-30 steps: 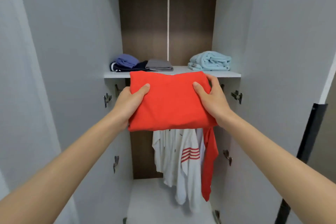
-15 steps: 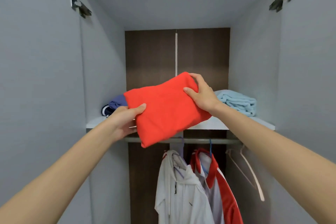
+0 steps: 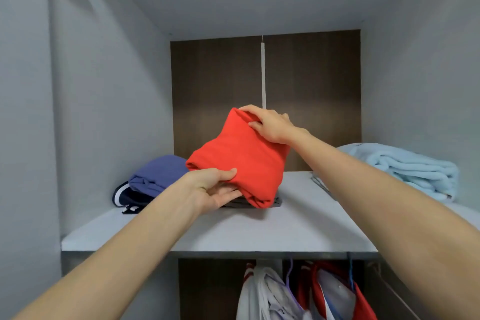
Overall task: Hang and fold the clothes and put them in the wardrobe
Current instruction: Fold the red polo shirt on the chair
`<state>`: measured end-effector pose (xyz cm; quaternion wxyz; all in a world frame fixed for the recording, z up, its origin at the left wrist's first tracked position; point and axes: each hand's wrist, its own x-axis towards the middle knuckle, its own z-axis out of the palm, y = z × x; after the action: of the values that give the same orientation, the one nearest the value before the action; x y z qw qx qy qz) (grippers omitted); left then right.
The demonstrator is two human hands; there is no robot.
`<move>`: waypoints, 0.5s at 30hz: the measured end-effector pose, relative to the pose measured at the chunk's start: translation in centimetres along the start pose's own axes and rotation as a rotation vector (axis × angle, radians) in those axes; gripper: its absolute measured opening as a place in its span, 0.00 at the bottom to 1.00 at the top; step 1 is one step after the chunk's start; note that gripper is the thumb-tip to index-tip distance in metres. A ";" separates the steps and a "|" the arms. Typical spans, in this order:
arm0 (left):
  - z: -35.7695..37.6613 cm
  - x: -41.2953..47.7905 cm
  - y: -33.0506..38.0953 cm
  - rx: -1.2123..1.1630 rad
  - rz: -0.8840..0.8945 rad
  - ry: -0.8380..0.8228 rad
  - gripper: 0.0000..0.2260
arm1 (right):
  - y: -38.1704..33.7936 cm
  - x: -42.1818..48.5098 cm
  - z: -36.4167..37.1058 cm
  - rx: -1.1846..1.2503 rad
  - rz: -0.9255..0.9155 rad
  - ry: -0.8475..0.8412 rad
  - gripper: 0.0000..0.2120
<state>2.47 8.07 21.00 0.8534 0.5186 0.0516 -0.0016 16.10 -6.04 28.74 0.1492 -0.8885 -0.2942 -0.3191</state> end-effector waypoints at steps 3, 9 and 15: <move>0.4 4.4 0.1 -0.053 -0.012 0.009 0.03 | 1.6 3.8 2.7 -0.010 -0.026 -0.069 0.20; -0.4 10.4 -1.8 -0.073 -0.053 0.052 0.13 | 4.0 7.2 9.4 -0.058 0.012 -0.176 0.22; -2.9 10.9 -1.8 0.284 -0.039 -0.045 0.07 | 3.8 6.9 13.2 -0.010 0.154 -0.365 0.22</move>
<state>12.96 10.36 17.11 0.7722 0.6329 0.0420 -0.0372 29.07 -0.13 23.02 0.1129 -0.9521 -0.2461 -0.1420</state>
